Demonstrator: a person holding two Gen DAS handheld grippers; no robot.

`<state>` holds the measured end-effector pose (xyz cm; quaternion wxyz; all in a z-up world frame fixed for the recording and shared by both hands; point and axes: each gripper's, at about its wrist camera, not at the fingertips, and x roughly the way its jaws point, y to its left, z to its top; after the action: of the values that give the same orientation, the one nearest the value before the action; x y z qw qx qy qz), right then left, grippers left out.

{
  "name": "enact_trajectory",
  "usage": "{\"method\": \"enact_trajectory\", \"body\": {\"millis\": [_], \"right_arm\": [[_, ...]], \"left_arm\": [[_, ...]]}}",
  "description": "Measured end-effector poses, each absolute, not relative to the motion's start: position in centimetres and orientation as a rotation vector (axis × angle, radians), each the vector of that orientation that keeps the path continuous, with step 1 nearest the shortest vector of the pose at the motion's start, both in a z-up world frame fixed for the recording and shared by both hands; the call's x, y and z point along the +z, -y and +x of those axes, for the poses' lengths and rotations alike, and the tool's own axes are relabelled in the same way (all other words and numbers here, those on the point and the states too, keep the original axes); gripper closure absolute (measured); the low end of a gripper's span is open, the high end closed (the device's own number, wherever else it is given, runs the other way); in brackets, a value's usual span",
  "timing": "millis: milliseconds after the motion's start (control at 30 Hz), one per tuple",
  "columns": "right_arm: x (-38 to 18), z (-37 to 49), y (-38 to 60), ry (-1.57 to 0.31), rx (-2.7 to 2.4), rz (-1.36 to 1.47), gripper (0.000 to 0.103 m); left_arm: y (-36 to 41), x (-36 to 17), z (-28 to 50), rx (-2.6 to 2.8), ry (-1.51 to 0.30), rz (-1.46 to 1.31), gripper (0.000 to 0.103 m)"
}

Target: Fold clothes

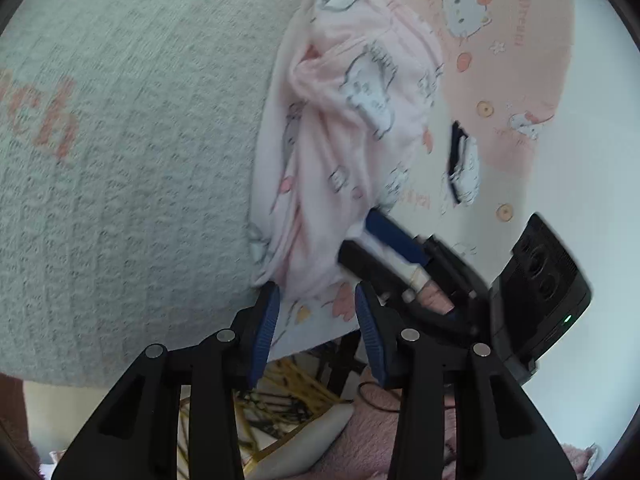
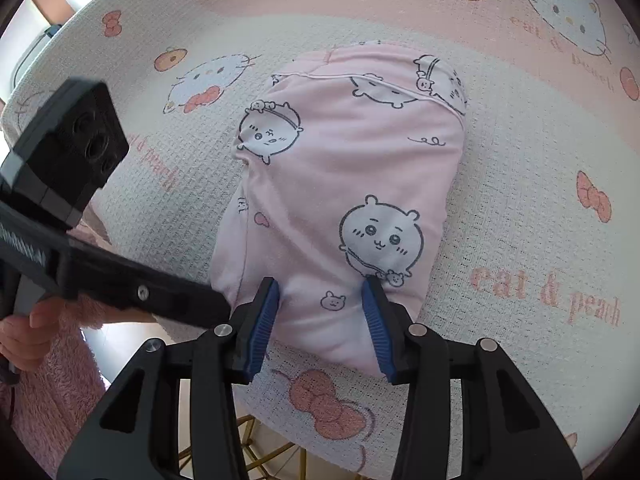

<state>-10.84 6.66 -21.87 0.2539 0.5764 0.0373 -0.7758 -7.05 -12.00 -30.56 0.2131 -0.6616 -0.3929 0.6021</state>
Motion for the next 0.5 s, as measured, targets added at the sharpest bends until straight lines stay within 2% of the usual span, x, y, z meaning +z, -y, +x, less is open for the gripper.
{"method": "enact_trajectory", "body": {"millis": [133, 167, 267, 333, 367, 400, 433, 500], "right_arm": [[-20.5, -10.9, -7.3, -0.051, -2.131, 1.548, 0.059], [-19.9, -10.6, -7.6, -0.046, -2.153, 1.529, 0.058], [-19.6, -10.8, -9.0, 0.003, -2.183, 1.565, 0.057], [-20.7, -11.1, -10.1, -0.012, -2.187, 1.636, 0.057], [-21.3, -11.1, -10.8, -0.041, -2.189, 1.683, 0.057], [-21.6, -11.1, -11.4, -0.025, -2.192, 1.7, 0.049], [-21.8, -11.2, -12.0, -0.01, -2.195, 1.717, 0.046], [-21.5, -11.4, -12.8, 0.011, -2.229, 1.718, 0.046]], "left_arm": [[14.1, -28.4, -6.5, 1.777, 1.267, -1.623, 0.063], [14.2, -27.9, -6.8, 1.821, 1.256, -1.595, 0.063], [12.4, -27.9, -8.1, 1.938, 1.044, -1.699, 0.063], [10.9, -28.0, -8.2, 2.013, 0.836, -1.818, 0.064], [10.4, -27.6, -7.9, 2.065, 0.738, -1.847, 0.073], [10.0, -27.2, -7.6, 2.115, 0.636, -1.873, 0.073], [9.8, -26.6, -7.4, 2.181, 0.56, -1.894, 0.073], [9.9, -25.4, -6.9, 2.277, 0.537, -1.869, 0.075]]}}
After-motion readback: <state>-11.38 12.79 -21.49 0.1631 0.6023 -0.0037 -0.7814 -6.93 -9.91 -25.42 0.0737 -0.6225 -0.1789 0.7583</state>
